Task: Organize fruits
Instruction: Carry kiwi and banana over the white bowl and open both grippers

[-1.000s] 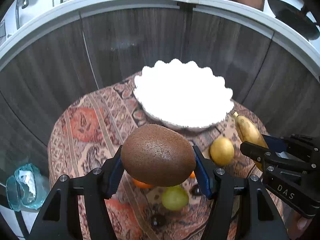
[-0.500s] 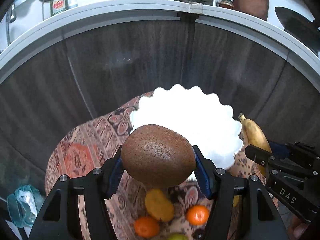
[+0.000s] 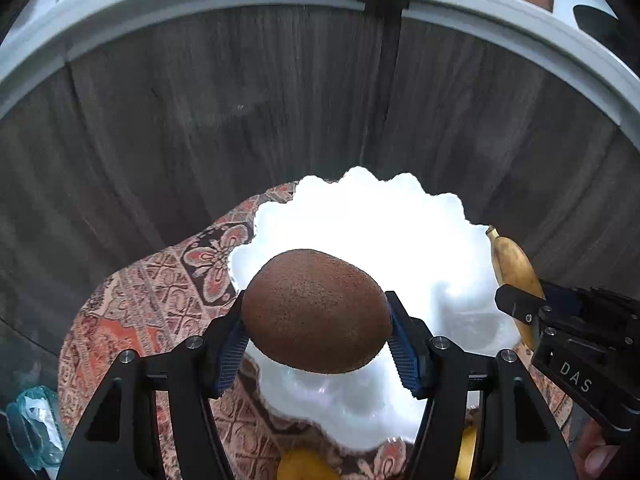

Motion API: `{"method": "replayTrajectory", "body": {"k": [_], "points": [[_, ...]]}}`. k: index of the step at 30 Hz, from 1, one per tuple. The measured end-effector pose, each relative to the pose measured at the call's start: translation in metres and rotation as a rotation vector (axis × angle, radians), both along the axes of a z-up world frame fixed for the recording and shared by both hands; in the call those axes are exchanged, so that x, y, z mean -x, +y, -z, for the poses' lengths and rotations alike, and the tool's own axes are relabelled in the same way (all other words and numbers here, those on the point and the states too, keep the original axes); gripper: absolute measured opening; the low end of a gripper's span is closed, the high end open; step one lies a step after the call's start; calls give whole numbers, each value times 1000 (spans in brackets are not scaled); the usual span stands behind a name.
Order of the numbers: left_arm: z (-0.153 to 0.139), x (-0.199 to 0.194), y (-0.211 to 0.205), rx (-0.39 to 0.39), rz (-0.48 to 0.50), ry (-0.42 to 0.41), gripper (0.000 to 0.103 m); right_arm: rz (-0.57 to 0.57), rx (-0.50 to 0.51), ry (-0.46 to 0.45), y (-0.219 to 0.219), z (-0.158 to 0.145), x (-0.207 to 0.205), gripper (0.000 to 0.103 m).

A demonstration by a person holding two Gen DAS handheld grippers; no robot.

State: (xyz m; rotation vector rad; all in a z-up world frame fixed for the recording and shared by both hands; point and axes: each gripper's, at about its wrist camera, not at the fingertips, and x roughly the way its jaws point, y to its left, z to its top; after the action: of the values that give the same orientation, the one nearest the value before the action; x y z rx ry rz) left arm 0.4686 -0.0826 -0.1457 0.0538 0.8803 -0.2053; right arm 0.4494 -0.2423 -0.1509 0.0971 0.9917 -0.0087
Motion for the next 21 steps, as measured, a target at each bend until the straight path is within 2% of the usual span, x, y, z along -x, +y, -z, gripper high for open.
{"method": "replayTrajectory", "body": {"k": [7, 18, 21], "points": [[23, -18, -2, -15, -8, 33, 63, 16, -5, 37, -4, 29, -14, 29], [38, -21, 0, -42, -13, 81, 64, 6, 0, 58, -3, 45, -19, 29], [35, -19, 2, -60, -19, 68, 75, 11, 1, 79, -4, 53, -20, 29]]}}
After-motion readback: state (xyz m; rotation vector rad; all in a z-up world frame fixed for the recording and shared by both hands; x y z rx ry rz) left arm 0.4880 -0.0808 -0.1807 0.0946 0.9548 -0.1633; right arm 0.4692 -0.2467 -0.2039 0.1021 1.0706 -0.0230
